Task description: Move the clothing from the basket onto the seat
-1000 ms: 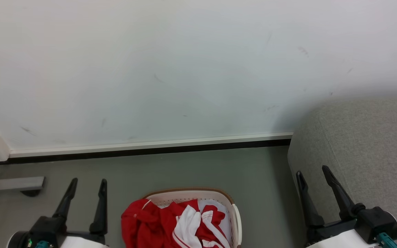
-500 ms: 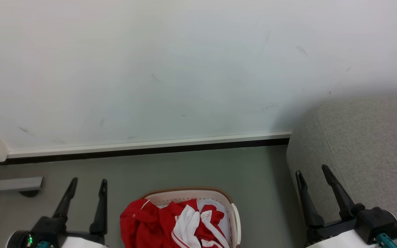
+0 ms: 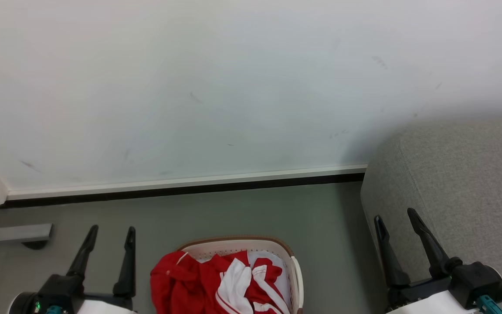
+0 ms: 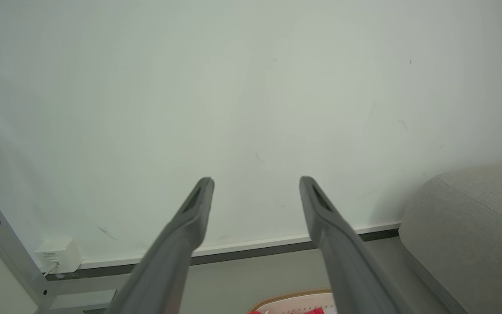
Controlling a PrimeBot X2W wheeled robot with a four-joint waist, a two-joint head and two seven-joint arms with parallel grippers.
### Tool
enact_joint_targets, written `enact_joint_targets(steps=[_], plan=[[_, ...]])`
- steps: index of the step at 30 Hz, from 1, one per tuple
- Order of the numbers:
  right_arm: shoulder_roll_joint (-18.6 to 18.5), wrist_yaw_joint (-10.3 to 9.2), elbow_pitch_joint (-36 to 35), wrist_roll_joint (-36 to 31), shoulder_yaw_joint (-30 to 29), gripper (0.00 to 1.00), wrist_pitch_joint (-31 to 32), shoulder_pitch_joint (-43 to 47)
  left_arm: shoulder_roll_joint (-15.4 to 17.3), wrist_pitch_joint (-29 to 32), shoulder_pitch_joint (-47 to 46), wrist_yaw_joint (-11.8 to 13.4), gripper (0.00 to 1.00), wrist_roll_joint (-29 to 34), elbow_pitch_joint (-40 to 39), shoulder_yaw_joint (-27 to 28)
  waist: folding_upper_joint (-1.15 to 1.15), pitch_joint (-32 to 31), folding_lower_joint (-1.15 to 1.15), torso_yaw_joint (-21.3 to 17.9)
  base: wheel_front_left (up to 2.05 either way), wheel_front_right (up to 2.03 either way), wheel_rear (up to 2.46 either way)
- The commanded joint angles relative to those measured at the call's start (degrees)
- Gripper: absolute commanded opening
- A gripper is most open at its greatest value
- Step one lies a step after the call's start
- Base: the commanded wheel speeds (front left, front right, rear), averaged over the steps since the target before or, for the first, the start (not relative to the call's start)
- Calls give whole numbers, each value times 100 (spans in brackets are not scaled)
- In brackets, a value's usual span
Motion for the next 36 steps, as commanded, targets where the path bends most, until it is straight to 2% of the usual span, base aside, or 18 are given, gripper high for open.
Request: enact_joint_targets(steps=[1, 17, 27, 36], plan=[[-38, -12, -35, 7, -16, 100, 0, -11, 9, -3, 8, -11, 100, -11, 2, 37, 0, 7, 0, -1, 0, 0, 0], [-36, -12, -136, 74, -78, 100, 1, -122, 7, -3, -106, -115, 100, -152, -20, 131, 0, 302, 0, -184, 0, 0, 0], [-33, -12, -522, 48, -98, 100, 2, -397, 224, -2, -499, -202, 100, -430, -104, 207, 0, 1219, 0, -416, 0, 0, 0], [-32, -12, -800, 148, -129, 100, 2, -621, 564, -3, -866, -207, 100, -743, -80, -23, 0, 1860, 0, -669, 0, 0, 0]])
